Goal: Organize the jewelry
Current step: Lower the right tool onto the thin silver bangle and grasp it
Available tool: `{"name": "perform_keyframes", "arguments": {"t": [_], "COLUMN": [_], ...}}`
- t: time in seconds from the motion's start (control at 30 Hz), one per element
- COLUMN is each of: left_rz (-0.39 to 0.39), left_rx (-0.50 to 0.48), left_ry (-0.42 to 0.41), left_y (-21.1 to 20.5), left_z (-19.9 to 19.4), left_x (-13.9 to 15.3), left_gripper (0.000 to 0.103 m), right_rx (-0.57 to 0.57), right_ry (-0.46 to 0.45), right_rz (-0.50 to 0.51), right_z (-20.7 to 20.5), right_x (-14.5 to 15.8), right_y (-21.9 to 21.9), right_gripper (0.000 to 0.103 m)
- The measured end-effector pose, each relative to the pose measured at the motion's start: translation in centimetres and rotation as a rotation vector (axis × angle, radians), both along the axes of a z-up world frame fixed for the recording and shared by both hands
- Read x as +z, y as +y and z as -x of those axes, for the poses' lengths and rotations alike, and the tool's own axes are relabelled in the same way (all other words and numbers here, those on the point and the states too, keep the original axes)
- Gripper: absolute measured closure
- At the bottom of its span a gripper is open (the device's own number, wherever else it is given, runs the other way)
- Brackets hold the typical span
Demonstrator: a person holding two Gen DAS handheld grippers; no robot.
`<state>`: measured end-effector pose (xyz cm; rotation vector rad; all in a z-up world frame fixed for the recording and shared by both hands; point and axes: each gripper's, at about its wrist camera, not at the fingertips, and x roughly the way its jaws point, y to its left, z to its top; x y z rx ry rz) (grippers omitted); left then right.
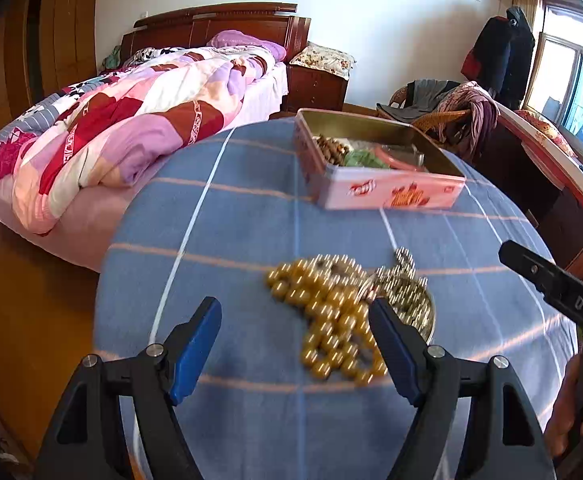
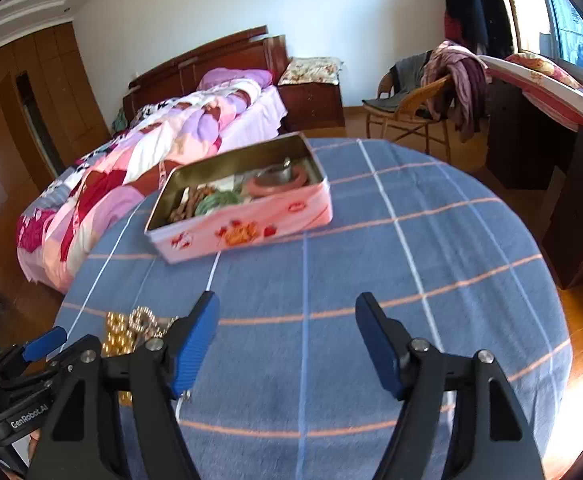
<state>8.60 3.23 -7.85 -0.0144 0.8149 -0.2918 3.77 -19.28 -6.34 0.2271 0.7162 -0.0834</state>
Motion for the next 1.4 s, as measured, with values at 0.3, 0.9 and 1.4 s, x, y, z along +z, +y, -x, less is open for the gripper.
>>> {"name": "perform_keyframes", "arguments": {"t": [0.3,0.9,1.4], "left_rz": [0.004,0.032,0.056], "left_rx": [-0.002,0.007,0.013], "left_ry": [0.009,0.019,0.045], "left_y": [1.2,2.2,2.1], "left_z": [0.9,0.6,0.3], "left_x": [-0.9,-1.0,-1.2], "left_gripper": [0.027,0.027,0.027], "right_rx": [0.092,0.235,0.233], "right_ry": [0.04,0.187,0.104], "right_rz": [0.022,-0.033,-0.066], "right_z": [0.6,-2.7,-1.3], "right_x": [-1.1,-4.0,-1.4], "right_y": [2.7,6.6,4.7], "right_gripper": [0.043,0.075,0.09]}}
